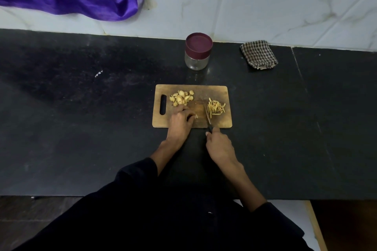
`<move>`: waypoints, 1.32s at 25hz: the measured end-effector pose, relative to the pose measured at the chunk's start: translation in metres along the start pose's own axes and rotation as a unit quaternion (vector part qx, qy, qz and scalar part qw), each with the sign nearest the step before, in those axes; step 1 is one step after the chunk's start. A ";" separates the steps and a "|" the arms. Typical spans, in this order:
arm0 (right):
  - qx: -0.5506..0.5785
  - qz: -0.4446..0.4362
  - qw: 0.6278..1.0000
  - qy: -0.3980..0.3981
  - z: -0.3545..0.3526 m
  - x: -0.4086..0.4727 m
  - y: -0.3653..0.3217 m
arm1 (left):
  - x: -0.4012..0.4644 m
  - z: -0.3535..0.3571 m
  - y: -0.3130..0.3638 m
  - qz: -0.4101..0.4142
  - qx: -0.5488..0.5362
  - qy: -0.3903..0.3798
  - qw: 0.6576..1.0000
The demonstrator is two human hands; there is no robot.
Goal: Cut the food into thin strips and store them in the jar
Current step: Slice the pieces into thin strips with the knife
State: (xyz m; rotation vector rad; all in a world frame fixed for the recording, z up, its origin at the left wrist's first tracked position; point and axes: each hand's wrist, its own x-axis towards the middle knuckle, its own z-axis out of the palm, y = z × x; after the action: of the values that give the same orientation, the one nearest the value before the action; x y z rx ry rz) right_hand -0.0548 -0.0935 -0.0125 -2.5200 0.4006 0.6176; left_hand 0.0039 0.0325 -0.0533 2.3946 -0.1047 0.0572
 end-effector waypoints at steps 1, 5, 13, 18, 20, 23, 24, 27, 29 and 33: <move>-0.002 -0.010 1.000 -0.007 0.001 -0.001 -0.002 | -0.001 0.000 -0.001 0.002 -0.004 0.001 1.000; -0.016 -0.032 0.999 -0.026 0.008 -0.001 -0.006 | -0.002 0.002 -0.004 0.010 -0.001 0.008 1.000; -0.037 -0.005 0.999 -0.037 0.010 0.001 -0.011 | -0.005 0.009 -0.009 0.061 0.005 0.037 0.997; -0.028 0.006 0.999 -0.033 0.010 0.000 -0.009 | -0.004 0.004 -0.006 0.026 -0.028 0.017 0.999; -0.012 0.014 1.000 -0.011 0.007 -0.002 -0.006 | -0.002 0.000 -0.009 -0.008 -0.071 -0.009 0.997; 0.001 0.003 1.000 0.004 0.003 -0.002 -0.006 | 0.002 -0.006 -0.014 -0.061 -0.170 -0.004 0.983; 0.000 -0.011 1.000 -0.005 0.004 -0.003 -0.008 | 0.002 -0.007 -0.015 -0.073 -0.209 0.014 0.975; -0.017 -0.053 0.997 -0.048 0.014 -0.009 -0.016 | -0.003 -0.006 -0.017 -0.110 -0.273 0.077 0.953; -0.027 -0.051 0.997 -0.057 0.017 -0.008 -0.015 | -0.004 -0.003 -0.018 -0.117 -0.257 0.093 0.955; -0.015 0.008 1.000 -0.017 0.000 -0.001 0.001 | -0.003 -0.001 -0.018 -0.121 -0.196 0.086 0.969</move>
State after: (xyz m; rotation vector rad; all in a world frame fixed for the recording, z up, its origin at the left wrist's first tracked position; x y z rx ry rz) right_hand -0.0556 -0.0936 -0.0127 -2.5334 0.4034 0.6756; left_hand 0.0025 0.0464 -0.0646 1.9808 0.2363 0.1174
